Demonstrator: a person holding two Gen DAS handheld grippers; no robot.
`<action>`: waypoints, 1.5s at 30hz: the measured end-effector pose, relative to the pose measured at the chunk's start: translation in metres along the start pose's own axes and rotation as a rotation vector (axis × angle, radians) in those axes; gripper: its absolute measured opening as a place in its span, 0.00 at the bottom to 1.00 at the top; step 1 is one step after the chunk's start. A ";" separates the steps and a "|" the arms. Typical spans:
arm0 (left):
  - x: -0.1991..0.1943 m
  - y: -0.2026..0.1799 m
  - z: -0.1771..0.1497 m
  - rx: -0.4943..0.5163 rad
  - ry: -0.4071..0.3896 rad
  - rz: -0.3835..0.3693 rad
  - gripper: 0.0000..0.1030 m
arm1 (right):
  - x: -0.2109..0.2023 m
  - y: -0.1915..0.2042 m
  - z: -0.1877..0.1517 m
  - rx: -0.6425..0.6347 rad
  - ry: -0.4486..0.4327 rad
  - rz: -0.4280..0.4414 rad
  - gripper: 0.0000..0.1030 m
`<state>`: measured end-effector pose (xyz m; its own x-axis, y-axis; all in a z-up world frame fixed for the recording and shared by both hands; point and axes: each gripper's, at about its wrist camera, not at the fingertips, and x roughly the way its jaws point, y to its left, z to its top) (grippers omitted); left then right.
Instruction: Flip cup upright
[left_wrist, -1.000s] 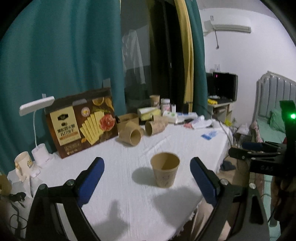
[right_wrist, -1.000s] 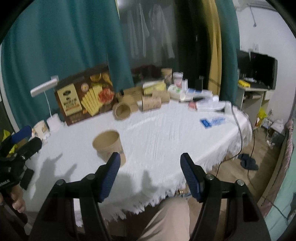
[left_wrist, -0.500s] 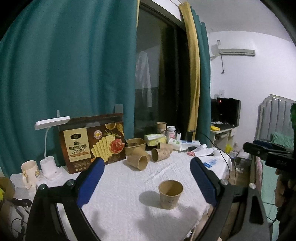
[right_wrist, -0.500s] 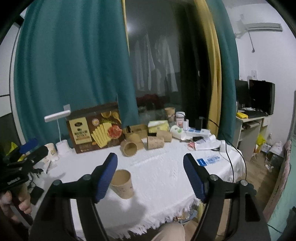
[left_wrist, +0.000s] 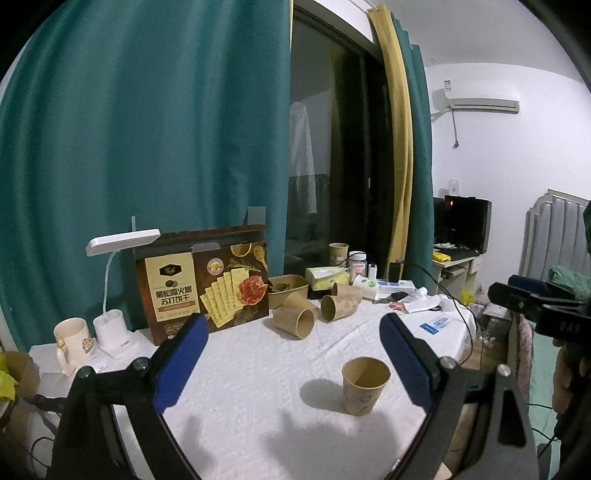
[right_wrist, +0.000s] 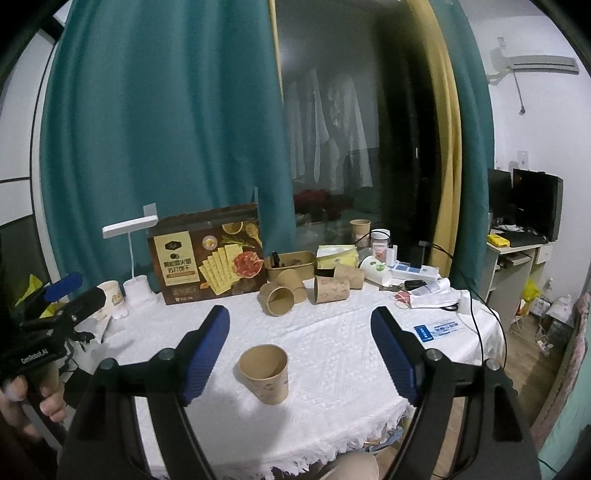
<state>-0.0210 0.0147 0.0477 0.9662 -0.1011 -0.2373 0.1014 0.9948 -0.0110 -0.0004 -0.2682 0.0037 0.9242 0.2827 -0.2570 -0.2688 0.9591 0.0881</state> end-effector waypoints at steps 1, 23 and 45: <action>0.000 0.001 0.000 0.000 0.000 0.001 0.91 | 0.001 0.001 0.000 -0.002 0.000 0.001 0.75; 0.008 0.002 -0.001 0.004 0.007 0.003 0.91 | 0.008 0.003 -0.001 -0.001 0.005 0.002 0.75; 0.013 -0.003 -0.005 0.030 0.001 0.021 0.91 | 0.017 -0.003 -0.006 0.005 0.016 0.014 0.75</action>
<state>-0.0099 0.0102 0.0400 0.9679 -0.0798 -0.2383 0.0879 0.9959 0.0236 0.0147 -0.2657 -0.0067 0.9158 0.2965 -0.2707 -0.2805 0.9549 0.0971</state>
